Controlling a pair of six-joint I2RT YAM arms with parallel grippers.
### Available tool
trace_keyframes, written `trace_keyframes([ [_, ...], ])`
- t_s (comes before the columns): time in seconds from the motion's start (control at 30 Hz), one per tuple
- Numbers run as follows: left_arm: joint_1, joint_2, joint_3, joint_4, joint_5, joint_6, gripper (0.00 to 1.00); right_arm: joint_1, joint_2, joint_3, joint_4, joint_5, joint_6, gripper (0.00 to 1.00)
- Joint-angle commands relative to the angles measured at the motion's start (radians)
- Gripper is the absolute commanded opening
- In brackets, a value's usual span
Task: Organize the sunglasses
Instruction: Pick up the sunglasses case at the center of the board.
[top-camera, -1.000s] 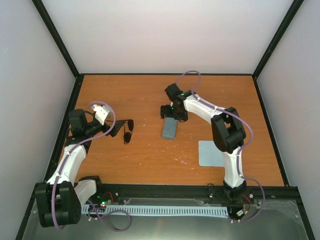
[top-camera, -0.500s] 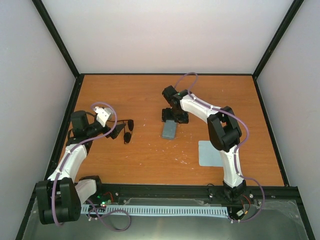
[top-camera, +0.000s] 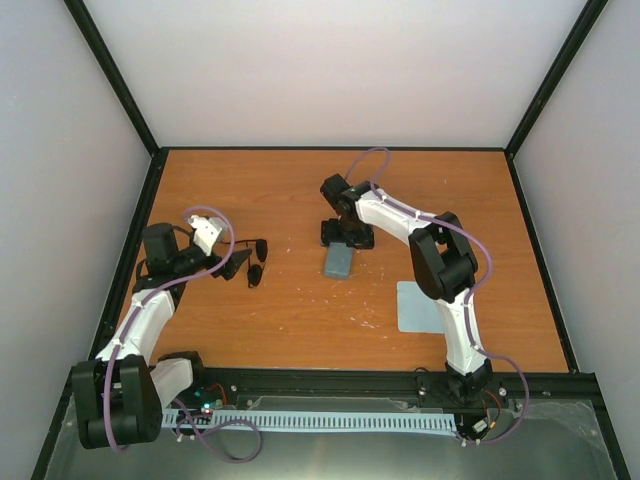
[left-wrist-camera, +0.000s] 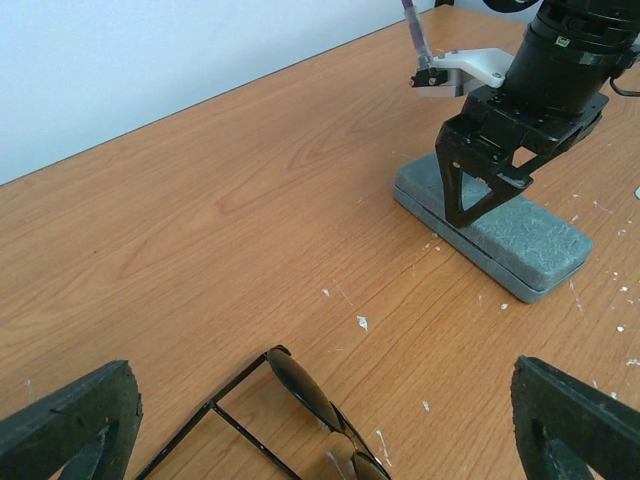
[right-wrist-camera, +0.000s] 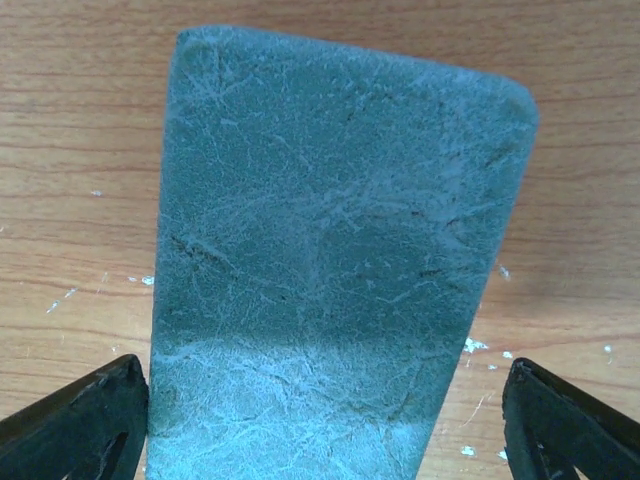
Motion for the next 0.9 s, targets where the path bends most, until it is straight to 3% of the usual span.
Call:
trace_keyframes([
  [0.0, 0.001, -0.001, -0.002, 0.018, 0.017, 0.018, 1.00, 0.009, 0.018, 0.022, -0.019, 0.010, 0.009, 0.92],
  [0.2, 0.001, 0.004, -0.009, 0.027, 0.022, 0.015, 0.99, 0.013, 0.018, 0.025, -0.021, 0.012, 0.005, 0.72],
  [0.43, 0.001, 0.005, -0.020, 0.037, 0.039, 0.034, 0.99, 0.016, 0.014, 0.025, -0.029, 0.006, 0.002, 0.61],
  [0.63, -0.003, 0.013, -0.022, 0.031, 0.155, 0.075, 1.00, 0.017, -0.049, 0.011, -0.007, -0.010, -0.028, 0.45],
  [0.87, -0.019, 0.043, 0.001, 0.023, 0.235, 0.041, 0.99, 0.016, -0.234, -0.152, 0.241, -0.211, -0.138, 0.32],
])
